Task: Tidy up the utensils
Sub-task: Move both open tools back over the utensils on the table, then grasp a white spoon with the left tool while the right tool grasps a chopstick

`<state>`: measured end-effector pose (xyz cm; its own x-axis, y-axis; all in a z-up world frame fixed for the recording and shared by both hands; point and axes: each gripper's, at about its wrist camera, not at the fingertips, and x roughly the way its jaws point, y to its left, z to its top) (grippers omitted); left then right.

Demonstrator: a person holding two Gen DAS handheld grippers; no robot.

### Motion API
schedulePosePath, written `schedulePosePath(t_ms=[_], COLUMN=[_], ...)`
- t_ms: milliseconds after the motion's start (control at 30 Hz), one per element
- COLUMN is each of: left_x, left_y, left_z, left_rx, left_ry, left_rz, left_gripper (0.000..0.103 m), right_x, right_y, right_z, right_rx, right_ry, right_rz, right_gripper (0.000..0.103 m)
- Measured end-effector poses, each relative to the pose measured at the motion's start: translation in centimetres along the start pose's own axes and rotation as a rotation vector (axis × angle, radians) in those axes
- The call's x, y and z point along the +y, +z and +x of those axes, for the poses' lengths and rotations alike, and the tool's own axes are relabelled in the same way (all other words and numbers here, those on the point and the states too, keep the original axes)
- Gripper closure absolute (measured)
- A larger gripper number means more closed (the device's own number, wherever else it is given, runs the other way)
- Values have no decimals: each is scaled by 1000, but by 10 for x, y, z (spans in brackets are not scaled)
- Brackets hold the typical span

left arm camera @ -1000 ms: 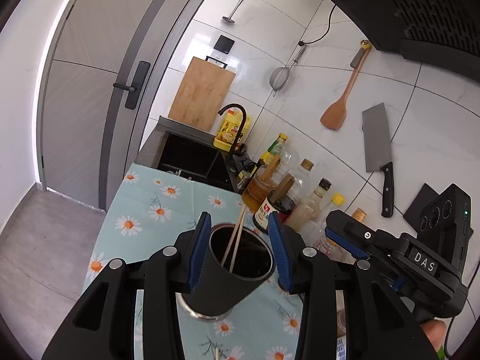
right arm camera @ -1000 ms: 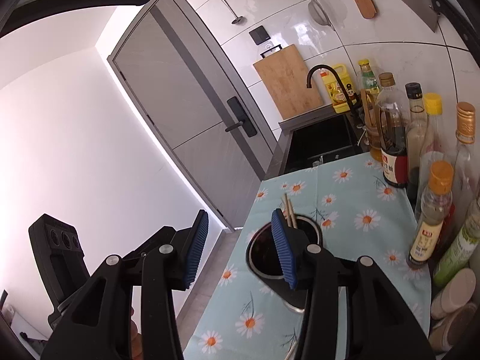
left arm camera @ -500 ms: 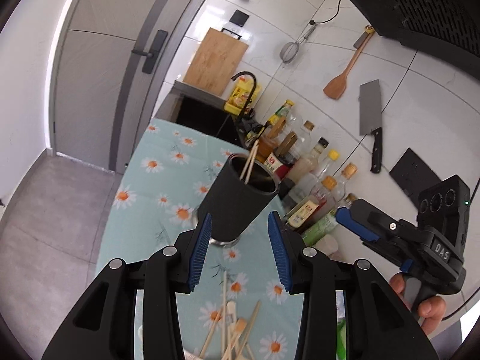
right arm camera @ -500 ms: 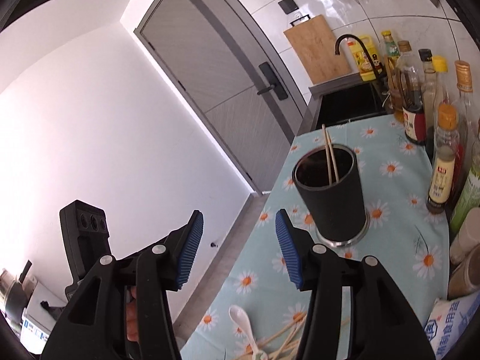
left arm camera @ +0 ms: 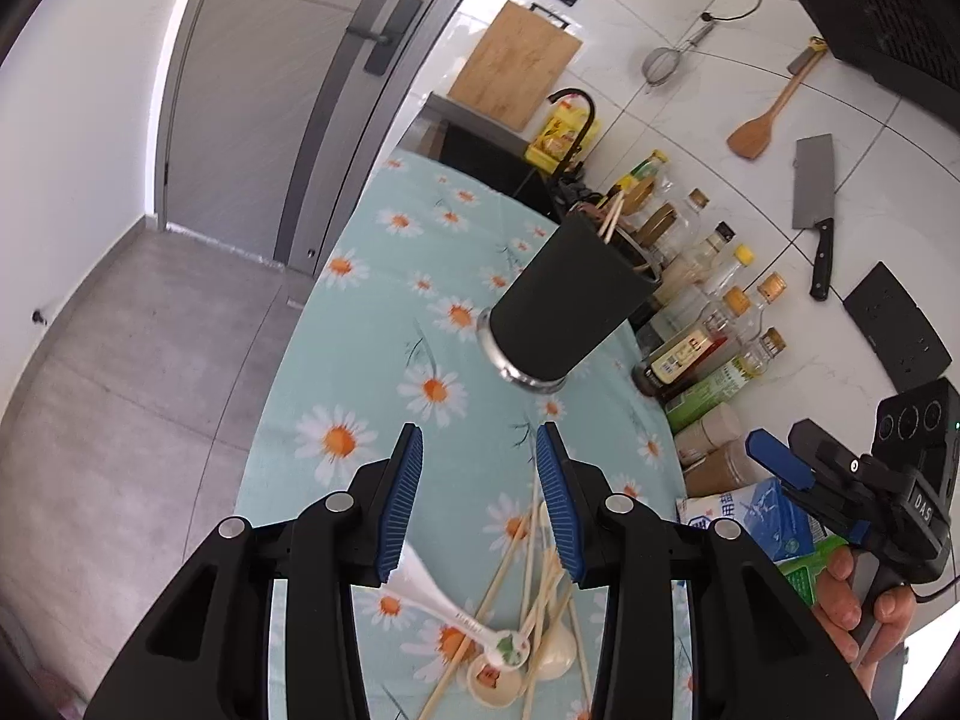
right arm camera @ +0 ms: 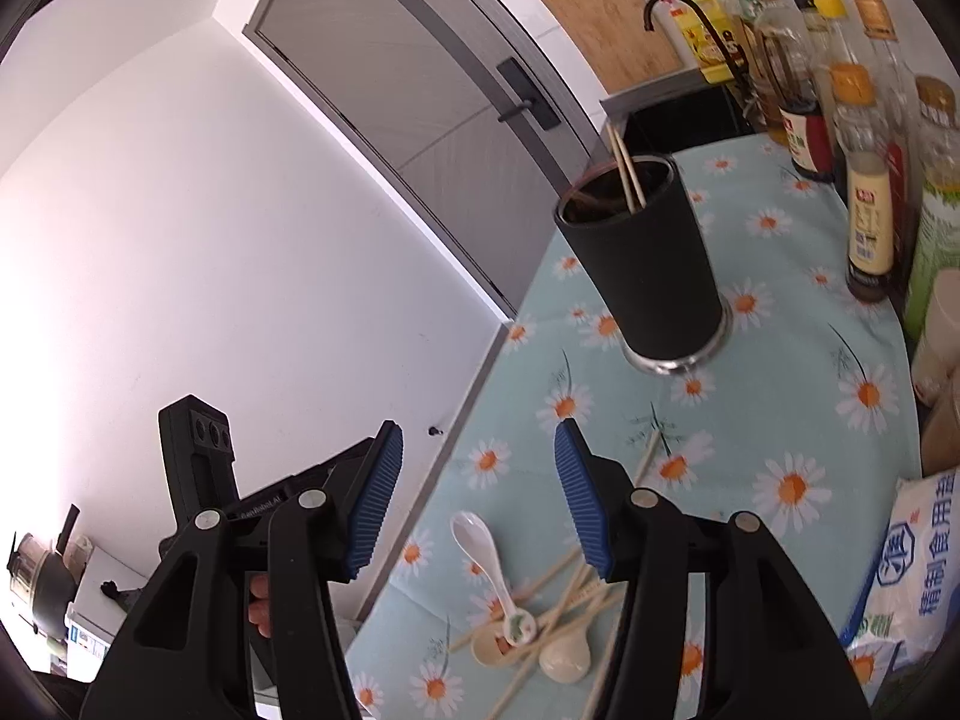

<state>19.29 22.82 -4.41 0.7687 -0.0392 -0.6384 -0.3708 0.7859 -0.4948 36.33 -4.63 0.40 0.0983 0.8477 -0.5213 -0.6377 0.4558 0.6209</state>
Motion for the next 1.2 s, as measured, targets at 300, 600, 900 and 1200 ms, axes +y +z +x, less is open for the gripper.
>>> schedulePosePath(t_ms=[300, 600, 900, 1200], left_x=[35, 62, 62, 60], left_y=[-37, -65, -64, -63], left_z=[17, 44, 61, 69], left_rx=[83, 146, 169, 181], left_ry=[24, 66, 40, 30], left_rz=[-81, -107, -112, -115], left_gripper=[65, 65, 67, 79], right_x=[-32, -46, -49, -56], right_y=[-35, -58, -64, -63], right_z=[11, 13, 14, 16], right_rx=[99, 130, 144, 151], right_ry=[-33, -40, -47, -56], right_rz=[62, 108, 125, 142], right_gripper=[49, 49, 49, 49])
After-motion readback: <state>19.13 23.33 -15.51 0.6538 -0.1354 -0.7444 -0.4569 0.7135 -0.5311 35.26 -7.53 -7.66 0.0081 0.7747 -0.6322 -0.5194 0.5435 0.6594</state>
